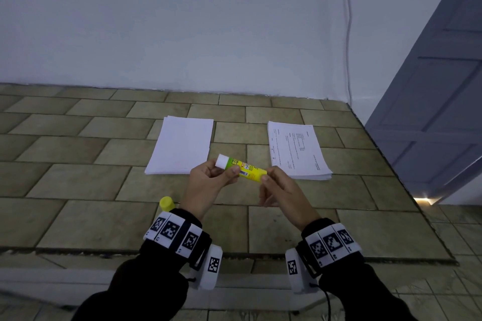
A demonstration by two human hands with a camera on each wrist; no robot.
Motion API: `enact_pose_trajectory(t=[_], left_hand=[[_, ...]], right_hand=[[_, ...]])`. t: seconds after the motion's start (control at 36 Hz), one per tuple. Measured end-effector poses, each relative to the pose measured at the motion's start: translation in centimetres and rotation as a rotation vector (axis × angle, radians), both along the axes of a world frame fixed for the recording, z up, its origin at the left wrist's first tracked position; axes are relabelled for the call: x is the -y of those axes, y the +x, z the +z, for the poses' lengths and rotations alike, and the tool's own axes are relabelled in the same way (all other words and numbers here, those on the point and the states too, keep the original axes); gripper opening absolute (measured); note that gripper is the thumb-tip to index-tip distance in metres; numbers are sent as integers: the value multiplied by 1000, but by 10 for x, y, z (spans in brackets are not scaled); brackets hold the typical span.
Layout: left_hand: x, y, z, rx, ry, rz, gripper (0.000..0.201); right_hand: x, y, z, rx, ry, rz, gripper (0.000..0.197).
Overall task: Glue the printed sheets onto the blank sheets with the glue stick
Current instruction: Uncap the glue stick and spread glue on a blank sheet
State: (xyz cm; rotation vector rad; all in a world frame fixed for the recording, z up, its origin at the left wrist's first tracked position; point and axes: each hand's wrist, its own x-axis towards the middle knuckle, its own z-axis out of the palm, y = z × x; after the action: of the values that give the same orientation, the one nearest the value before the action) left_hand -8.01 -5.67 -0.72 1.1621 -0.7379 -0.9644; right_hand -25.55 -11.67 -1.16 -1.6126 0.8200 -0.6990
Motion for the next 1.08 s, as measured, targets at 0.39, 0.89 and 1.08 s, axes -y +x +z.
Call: enact_pose_trajectory(t=[0.39, 0.89, 1.08], left_hand=[[-5, -2, -2, 24, -2, 24, 11], [-5, -6, -1, 49, 28, -5, 11], [-4, -4, -4, 75, 31, 21, 13]], right_hand=[[0, 0, -7, -15, -54, -1, 6], [-1, 1, -5, -26, 52, -52, 41], [-1, 0, 0, -63, 187, -15, 42]])
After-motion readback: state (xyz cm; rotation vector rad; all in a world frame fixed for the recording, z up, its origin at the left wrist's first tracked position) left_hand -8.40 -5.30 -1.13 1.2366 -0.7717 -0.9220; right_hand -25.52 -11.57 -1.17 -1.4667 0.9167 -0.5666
